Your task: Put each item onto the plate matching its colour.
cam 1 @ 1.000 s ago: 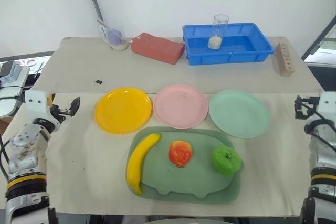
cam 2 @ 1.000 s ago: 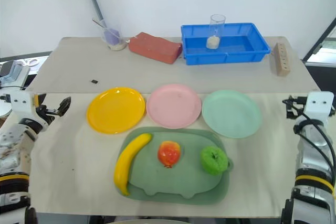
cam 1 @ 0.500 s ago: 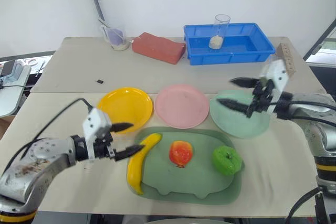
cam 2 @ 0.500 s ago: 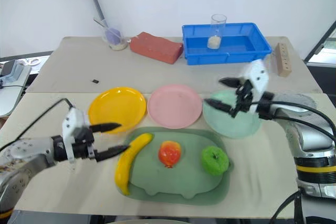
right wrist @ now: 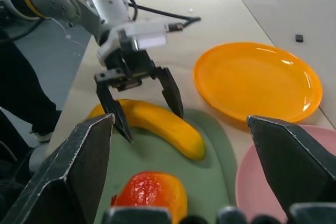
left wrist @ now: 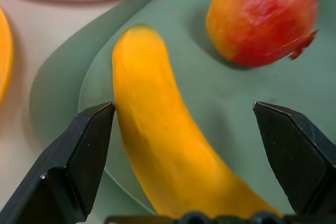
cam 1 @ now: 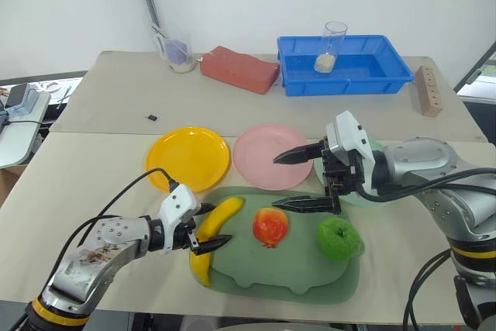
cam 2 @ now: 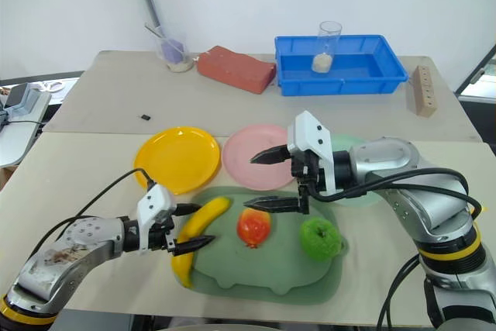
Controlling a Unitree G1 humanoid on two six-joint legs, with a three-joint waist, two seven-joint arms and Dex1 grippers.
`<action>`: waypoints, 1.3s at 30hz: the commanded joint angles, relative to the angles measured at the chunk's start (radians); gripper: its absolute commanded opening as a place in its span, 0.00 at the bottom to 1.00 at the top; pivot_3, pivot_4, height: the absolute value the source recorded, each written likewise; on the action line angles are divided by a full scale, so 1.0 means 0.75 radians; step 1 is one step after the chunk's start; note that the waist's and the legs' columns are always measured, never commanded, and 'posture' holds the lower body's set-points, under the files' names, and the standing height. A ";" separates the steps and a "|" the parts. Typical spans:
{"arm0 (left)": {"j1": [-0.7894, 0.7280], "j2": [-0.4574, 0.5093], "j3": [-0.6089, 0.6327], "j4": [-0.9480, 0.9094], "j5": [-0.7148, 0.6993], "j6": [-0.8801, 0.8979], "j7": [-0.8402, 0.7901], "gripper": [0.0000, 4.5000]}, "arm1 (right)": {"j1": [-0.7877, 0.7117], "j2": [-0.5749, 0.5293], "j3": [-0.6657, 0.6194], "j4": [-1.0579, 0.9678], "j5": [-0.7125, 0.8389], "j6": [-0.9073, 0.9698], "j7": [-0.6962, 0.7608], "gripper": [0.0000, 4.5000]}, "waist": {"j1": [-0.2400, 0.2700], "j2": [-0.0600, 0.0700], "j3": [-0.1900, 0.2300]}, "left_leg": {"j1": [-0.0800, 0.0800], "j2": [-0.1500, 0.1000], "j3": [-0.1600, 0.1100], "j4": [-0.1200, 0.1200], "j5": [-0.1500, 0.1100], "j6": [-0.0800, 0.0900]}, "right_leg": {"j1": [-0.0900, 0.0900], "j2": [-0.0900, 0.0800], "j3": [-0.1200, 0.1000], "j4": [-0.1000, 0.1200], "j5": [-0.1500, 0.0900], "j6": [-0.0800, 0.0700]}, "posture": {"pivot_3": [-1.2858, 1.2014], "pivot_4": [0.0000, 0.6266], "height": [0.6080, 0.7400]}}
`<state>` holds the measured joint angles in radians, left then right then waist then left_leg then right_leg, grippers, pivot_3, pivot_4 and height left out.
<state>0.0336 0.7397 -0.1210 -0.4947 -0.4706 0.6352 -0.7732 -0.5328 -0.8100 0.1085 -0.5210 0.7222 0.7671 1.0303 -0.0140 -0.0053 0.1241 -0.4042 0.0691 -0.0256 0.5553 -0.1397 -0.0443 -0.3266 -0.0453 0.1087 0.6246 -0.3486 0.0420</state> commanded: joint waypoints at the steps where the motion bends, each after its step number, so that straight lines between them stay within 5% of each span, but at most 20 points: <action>1: -0.032 -0.021 -0.011 -0.001 0.030 -0.029 0.006 0.81 | -0.021 0.002 -0.021 -0.038 0.018 0.002 -0.001 1.00 | 0.000 0.000 0.000 | 0.000 0.000 0.000 0.000 0.000 0.000 | 0.000 0.000 0.000 0.000 0.000 0.000 | 0.52 0.24 1.00; 7: -0.059 -0.044 -0.021 0.000 0.041 -0.012 0.008 0.24 | -0.016 -0.002 -0.023 -0.037 0.012 -0.002 -0.003 1.00 | 0.001 0.000 0.000 | 0.000 0.000 0.000 0.000 0.002 0.004 | 0.000 0.000 0.000 0.000 0.000 0.000 | 0.52 0.24 1.00; 17: -0.295 0.043 0.281 0.205 -0.086 -0.002 -0.083 0.24 | -0.018 0.019 -0.059 0.009 -0.025 -0.033 -0.053 1.00 | 0.004 -0.001 0.000 | -0.001 0.000 -0.001 0.000 0.002 0.004 | -0.002 0.000 -0.001 0.002 0.000 0.000 | 0.52 0.24 1.00; 23: -0.657 -0.005 0.256 0.782 0.141 -0.132 0.048 0.24 | -0.092 0.155 -0.012 0.032 -0.110 -0.043 -0.196 1.00 | -0.004 0.000 -0.001 | -0.001 -0.001 -0.002 0.000 0.003 0.005 | -0.004 0.002 0.000 0.003 0.000 0.001 | 0.52 0.24 1.00; 29: -0.757 -0.121 0.195 0.996 0.242 -0.249 0.051 0.24 | -0.123 0.204 0.006 0.047 -0.148 -0.030 -0.224 1.00 | 0.002 0.000 -0.001 | -0.004 -0.001 -0.001 0.000 0.003 0.005 | -0.008 0.003 0.000 0.007 0.001 0.001 | 0.52 0.24 1.00; 36: -0.792 -0.114 0.231 0.991 0.239 -0.289 -0.004 0.97 | -0.087 0.169 -0.016 0.048 -0.164 -0.026 -0.207 1.00 | 0.002 0.000 -0.001 | -0.004 0.000 -0.002 0.000 0.003 0.005 | -0.008 0.003 -0.001 0.008 0.001 0.002 | 0.52 0.24 1.00; 39: -0.805 -0.053 0.248 0.939 0.224 -0.286 -0.062 0.99 | -0.060 0.141 -0.028 0.046 -0.164 -0.032 -0.195 1.00 | 0.000 0.000 -0.001 | -0.004 0.000 -0.001 0.000 0.003 0.005 | -0.007 0.003 0.000 0.008 0.001 0.002 | 0.52 0.24 1.00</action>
<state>-0.5428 0.6754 0.0266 0.2533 -0.2967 0.4363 -0.8003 -0.5735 -0.6961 0.1240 -0.4661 0.5994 0.7622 0.8753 -0.0140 -0.0056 0.1235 -0.4072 0.0688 -0.0267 0.5553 -0.1376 -0.0407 -0.3321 -0.0432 0.1084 0.6303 -0.3479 0.0434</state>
